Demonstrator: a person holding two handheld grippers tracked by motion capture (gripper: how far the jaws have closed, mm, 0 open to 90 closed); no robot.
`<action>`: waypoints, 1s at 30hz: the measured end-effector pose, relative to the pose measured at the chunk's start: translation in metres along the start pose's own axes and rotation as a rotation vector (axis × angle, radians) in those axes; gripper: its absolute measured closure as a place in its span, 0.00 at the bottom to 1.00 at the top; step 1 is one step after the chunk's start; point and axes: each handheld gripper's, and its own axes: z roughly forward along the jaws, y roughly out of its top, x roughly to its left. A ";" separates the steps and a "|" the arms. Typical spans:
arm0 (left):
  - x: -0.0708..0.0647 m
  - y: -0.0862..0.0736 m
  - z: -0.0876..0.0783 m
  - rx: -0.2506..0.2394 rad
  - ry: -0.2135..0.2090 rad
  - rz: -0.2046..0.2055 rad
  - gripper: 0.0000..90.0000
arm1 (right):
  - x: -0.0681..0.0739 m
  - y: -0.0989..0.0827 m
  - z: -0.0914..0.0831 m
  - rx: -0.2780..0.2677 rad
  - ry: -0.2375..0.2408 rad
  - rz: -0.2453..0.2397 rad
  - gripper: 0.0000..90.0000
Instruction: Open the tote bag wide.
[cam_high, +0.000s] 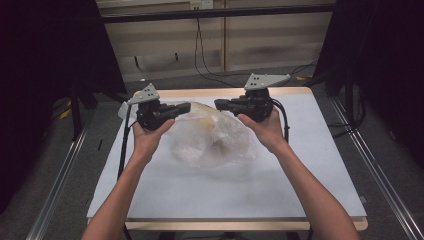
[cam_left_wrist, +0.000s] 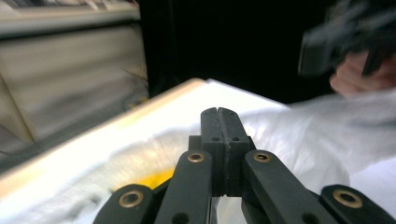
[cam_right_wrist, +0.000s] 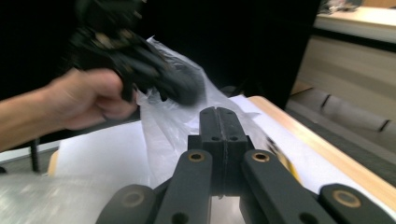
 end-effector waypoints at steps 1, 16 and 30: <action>-0.003 -0.005 0.005 0.032 -0.014 0.013 1.00 | 0.001 -0.006 0.009 0.041 0.016 -0.012 1.00; -0.019 -0.039 0.036 0.269 -0.039 0.140 1.00 | -0.001 -0.069 0.002 0.249 0.004 -0.023 1.00; 0.008 -0.058 0.046 0.356 0.023 0.117 1.00 | -0.046 -0.092 0.026 0.323 -0.170 0.015 1.00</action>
